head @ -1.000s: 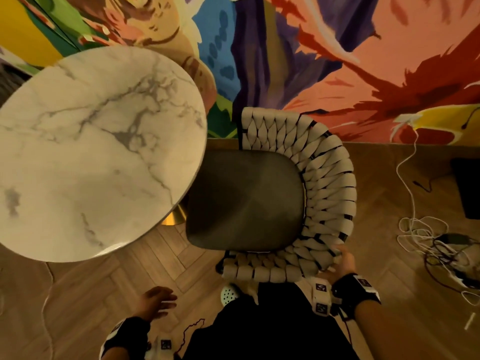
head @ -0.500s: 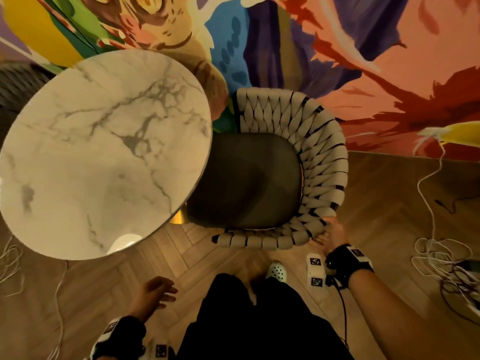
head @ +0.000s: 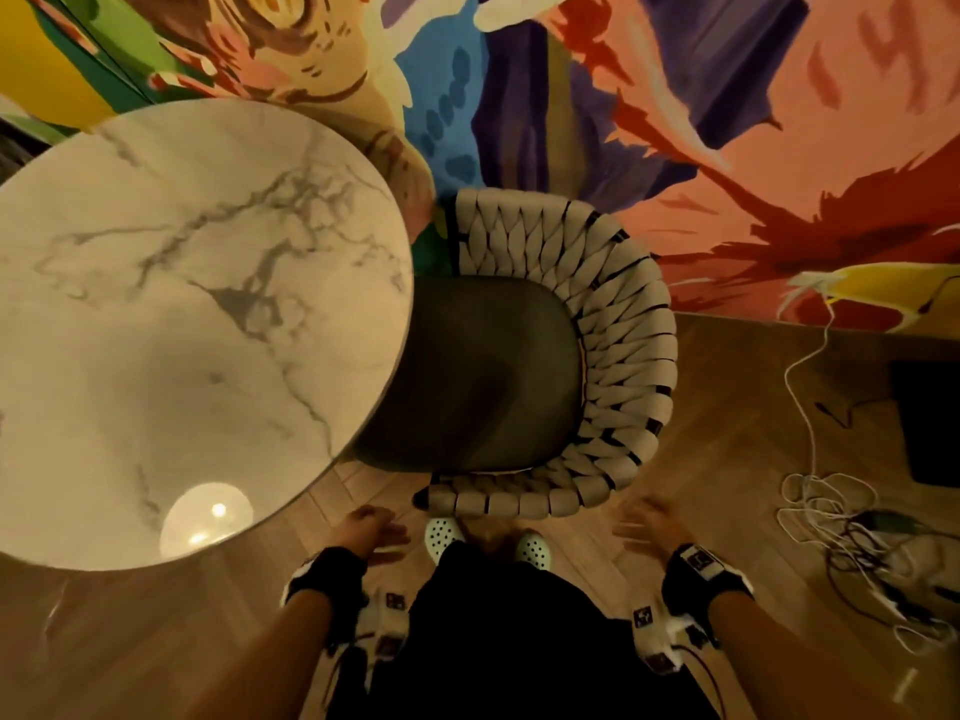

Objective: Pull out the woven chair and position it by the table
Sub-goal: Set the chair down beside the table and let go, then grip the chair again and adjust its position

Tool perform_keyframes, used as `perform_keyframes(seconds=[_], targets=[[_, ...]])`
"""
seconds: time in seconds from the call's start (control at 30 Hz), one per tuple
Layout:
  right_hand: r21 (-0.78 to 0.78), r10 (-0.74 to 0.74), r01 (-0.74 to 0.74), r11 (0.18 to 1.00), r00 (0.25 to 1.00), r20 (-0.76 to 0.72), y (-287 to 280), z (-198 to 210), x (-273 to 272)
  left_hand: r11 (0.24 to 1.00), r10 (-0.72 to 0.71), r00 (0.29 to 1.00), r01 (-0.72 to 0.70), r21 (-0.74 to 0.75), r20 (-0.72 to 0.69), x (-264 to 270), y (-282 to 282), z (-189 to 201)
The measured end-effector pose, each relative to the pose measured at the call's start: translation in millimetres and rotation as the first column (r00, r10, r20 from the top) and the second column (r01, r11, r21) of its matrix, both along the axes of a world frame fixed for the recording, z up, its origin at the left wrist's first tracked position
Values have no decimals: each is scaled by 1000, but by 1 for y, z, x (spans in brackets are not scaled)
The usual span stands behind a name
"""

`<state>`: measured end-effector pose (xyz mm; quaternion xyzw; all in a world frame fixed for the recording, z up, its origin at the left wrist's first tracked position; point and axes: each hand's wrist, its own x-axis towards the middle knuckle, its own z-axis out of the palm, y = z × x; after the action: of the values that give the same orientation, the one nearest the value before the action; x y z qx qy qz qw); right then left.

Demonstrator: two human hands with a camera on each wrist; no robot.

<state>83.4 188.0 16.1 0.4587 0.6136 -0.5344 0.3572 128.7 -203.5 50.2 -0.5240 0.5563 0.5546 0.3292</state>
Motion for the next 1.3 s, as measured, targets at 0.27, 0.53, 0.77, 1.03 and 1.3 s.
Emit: perform_keyframes(seconds=[0.27, 0.53, 0.77, 1.03, 1.3], targets=[[-74, 178, -168, 983, 971, 161, -6, 15, 45, 951, 196, 981, -186, 247, -13, -36, 63, -11], [-111, 256, -242, 964, 957, 134, -14, 8, 44, 898, 378, 925, -375, 231, 30, -27, 54, -27], [-138, 397, -387, 912, 916, 57, -31, 11, 30, 936, 283, 956, -258, 240, -72, -23, 34, -24], [70, 451, -451, 890, 892, 13, -12, 13, -24, 703, -700, 698, 638, -315, -148, -26, 8, -16], [462, 414, -306, 832, 897, -152, 42, 11, -170, 375, -927, 321, 758, -534, -195, -48, 44, -40]])
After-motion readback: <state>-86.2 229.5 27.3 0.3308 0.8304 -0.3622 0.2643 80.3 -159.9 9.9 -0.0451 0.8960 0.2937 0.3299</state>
